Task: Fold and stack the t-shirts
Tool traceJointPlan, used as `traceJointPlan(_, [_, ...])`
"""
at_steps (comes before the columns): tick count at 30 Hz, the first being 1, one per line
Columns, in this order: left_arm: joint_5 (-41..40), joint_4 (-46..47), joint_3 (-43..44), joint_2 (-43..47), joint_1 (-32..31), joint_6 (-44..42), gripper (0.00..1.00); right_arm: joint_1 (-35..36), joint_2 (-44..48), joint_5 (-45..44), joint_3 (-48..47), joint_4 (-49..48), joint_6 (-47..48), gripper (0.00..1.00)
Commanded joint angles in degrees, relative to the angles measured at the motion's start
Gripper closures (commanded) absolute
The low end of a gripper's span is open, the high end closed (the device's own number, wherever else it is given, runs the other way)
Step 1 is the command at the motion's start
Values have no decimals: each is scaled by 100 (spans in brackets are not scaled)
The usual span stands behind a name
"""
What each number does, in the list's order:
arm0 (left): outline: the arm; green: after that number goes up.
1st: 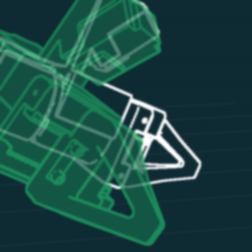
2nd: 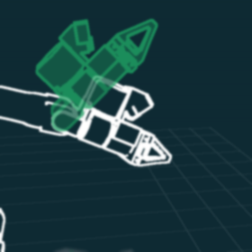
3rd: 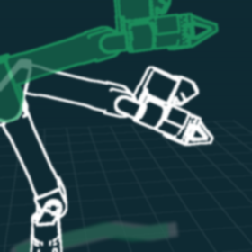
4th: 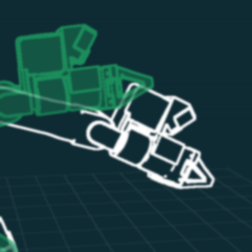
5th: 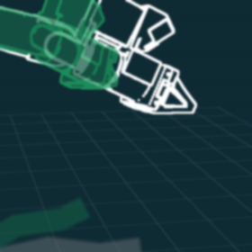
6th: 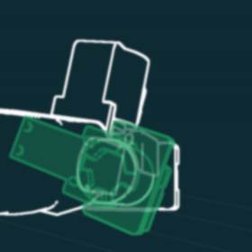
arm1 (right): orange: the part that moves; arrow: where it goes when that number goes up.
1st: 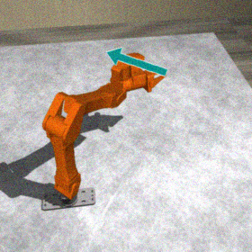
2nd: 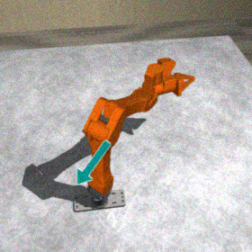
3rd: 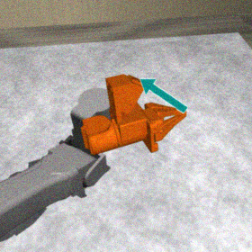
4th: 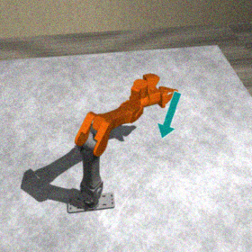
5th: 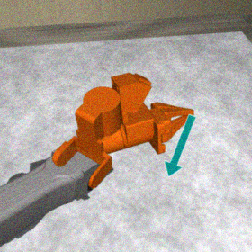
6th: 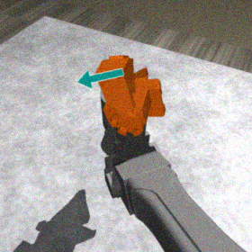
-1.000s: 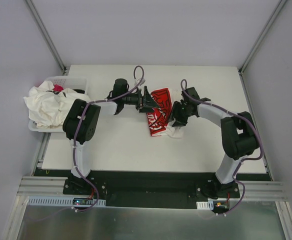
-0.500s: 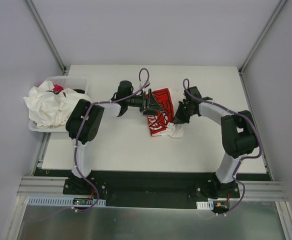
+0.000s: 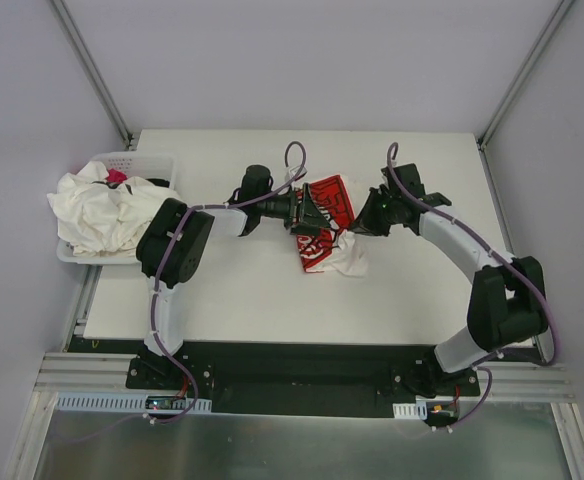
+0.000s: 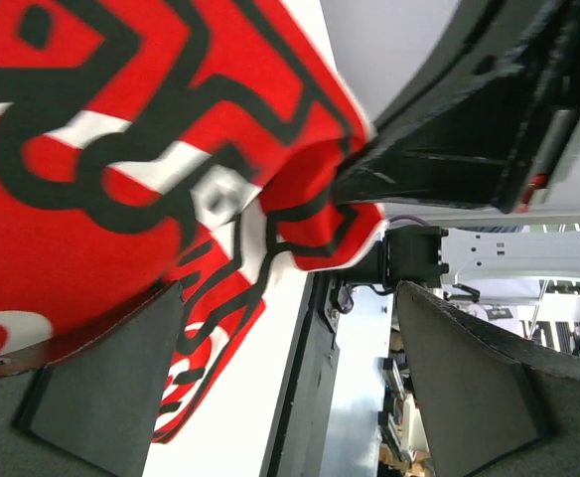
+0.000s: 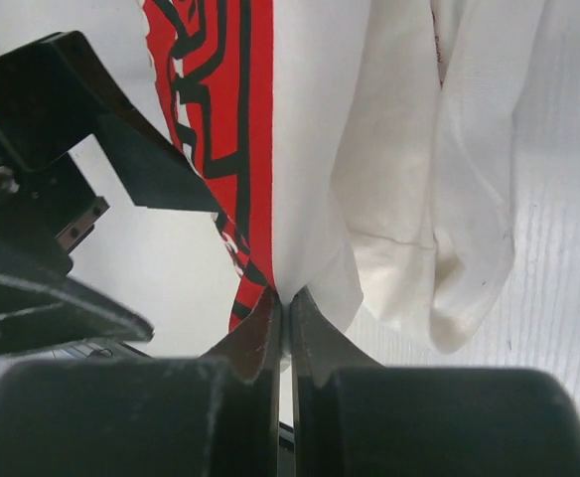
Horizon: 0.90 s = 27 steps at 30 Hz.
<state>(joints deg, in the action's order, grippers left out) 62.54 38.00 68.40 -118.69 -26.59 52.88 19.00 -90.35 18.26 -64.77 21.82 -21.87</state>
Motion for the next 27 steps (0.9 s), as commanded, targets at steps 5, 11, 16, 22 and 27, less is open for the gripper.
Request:
traceJointPlan(5, [47, -301, 94, 171, 5, -524, 13, -160, 1045, -139, 456, 384, 33, 99])
traceJointPlan(11, [-23, -653, 112, 277, 5, -806, 13, -204, 1519, -68, 983, 489, 33, 99])
traceJointPlan(16, [-23, -697, 112, 224, 5, -841, 13, -213, 1696, -130, 1440, 735, 121, 99])
traceJointPlan(22, [-23, -864, 226, 154, 5, -937, 13, -213, 2011, -235, 2161, 1052, 200, 99])
traceJointPlan(27, [-23, -891, 341, 83, 5, -929, 13, -213, 2118, -437, 2434, 1289, 367, 99])
